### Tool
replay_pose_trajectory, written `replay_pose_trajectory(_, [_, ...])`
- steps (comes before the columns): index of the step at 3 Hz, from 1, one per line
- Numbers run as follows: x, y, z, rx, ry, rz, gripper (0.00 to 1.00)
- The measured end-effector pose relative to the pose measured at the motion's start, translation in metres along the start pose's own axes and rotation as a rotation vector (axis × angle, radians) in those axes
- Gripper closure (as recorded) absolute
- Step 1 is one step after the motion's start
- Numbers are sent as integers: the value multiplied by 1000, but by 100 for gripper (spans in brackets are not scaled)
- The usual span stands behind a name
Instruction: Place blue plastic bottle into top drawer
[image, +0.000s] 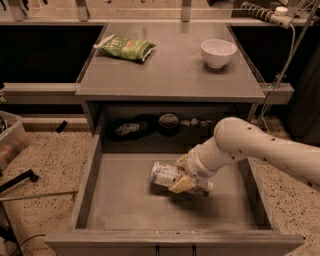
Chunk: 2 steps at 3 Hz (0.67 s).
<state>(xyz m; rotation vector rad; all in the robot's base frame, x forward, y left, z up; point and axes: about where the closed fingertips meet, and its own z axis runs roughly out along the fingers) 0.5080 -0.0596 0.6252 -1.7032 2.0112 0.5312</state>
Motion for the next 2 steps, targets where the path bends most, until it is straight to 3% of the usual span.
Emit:
replay_pose_trajectory(1, [0,0,0,0,0,0,0])
replay_pose_trajectory(2, [0,0,0,0,0,0,0])
